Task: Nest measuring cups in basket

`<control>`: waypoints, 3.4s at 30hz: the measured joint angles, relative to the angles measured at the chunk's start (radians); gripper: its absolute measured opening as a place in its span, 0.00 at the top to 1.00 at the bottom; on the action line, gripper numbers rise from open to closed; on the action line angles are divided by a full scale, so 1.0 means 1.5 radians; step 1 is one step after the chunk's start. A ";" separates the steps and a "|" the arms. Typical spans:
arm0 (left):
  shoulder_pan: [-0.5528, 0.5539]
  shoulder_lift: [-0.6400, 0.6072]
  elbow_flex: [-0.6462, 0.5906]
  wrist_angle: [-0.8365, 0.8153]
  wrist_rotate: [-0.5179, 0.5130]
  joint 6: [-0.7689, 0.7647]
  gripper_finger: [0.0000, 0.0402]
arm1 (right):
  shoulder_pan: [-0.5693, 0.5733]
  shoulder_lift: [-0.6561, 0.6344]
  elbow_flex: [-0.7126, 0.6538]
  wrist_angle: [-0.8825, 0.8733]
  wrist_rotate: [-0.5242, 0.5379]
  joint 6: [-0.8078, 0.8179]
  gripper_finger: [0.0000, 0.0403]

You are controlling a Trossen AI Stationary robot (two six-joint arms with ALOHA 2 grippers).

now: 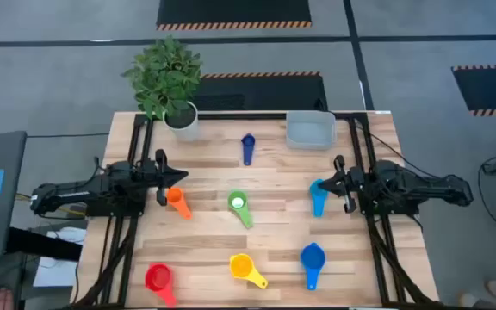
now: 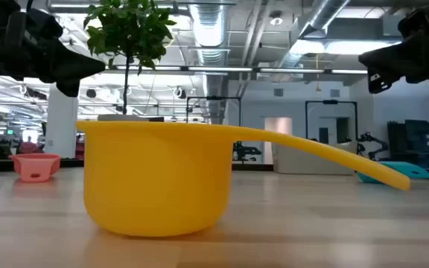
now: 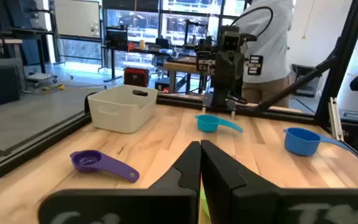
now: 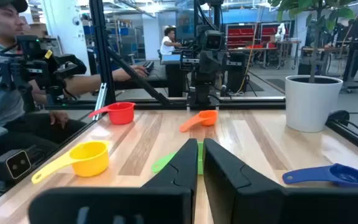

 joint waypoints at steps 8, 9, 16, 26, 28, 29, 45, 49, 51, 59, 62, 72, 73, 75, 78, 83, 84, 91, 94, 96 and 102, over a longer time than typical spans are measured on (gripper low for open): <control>0.000 0.000 0.000 0.000 0.000 0.000 1.00 | 0.000 0.000 0.000 0.000 0.000 0.000 0.87; 0.000 0.000 0.000 0.000 0.000 0.000 1.00 | 0.000 0.000 0.000 0.000 0.000 0.000 0.87; 0.000 0.000 0.000 0.000 0.000 0.000 1.00 | 0.000 0.000 0.000 0.000 0.000 0.000 0.87; 0.000 0.000 0.000 0.000 0.000 0.000 1.00 | 0.000 0.000 0.000 0.000 0.000 0.000 0.87; 0.000 0.000 0.000 0.000 0.000 0.000 1.00 | 0.000 0.000 0.000 0.000 0.000 0.000 0.87; 0.000 0.000 0.000 0.000 0.000 0.000 1.00 | 0.000 0.000 0.000 0.000 0.000 0.000 0.87; 0.000 0.000 0.000 0.000 0.000 0.000 1.00 | 0.000 0.000 0.000 0.000 0.000 0.000 0.87; 0.000 0.000 0.000 0.000 0.000 0.000 1.00 | 0.000 0.000 0.000 0.000 0.000 0.000 0.87; 0.000 0.000 0.000 0.000 0.000 0.000 1.00 | 0.000 0.000 0.000 0.000 0.000 0.000 0.87; 0.001 0.000 0.000 0.014 -0.078 0.305 1.00 | 0.000 0.000 0.000 0.000 0.000 0.000 0.87; 0.001 0.000 0.000 0.040 -0.151 0.423 1.00 | -0.001 0.000 0.000 0.000 0.004 -0.001 0.87; 0.002 0.000 0.000 0.027 -0.093 0.182 1.00 | -0.005 0.000 -0.002 0.096 0.020 0.008 0.87; 0.002 0.000 0.000 0.020 -0.070 0.127 1.00 | -0.005 0.000 -0.002 0.110 0.021 0.021 0.87; 0.001 0.000 0.000 0.019 -0.047 0.055 1.00 | -0.005 0.000 -0.002 0.134 0.039 0.036 0.87; 0.001 0.000 0.000 0.053 -0.064 0.026 1.00 | -0.005 0.000 -0.002 0.130 0.079 0.081 0.87; 0.000 0.000 0.000 0.079 -0.044 -0.096 1.00 | -0.005 0.005 -0.002 0.152 0.107 0.180 0.87; -0.004 0.000 0.000 0.073 -0.028 -0.123 1.00 | -0.004 0.005 -0.002 0.162 0.108 0.207 0.87; -0.160 0.057 0.007 0.036 -0.085 -0.277 1.00 | -0.005 0.005 -0.001 0.211 0.117 0.244 0.87; -0.271 0.130 0.021 0.044 -0.167 -0.320 1.00 | -0.010 0.005 -0.001 0.210 0.144 0.244 0.87; -0.344 0.188 0.038 0.047 -0.201 -0.360 1.00 | -0.012 0.008 -0.001 0.210 0.146 0.244 0.87; -0.516 0.394 0.167 -0.019 -0.232 -0.445 1.00 | -0.014 0.008 0.000 0.181 0.147 0.226 0.87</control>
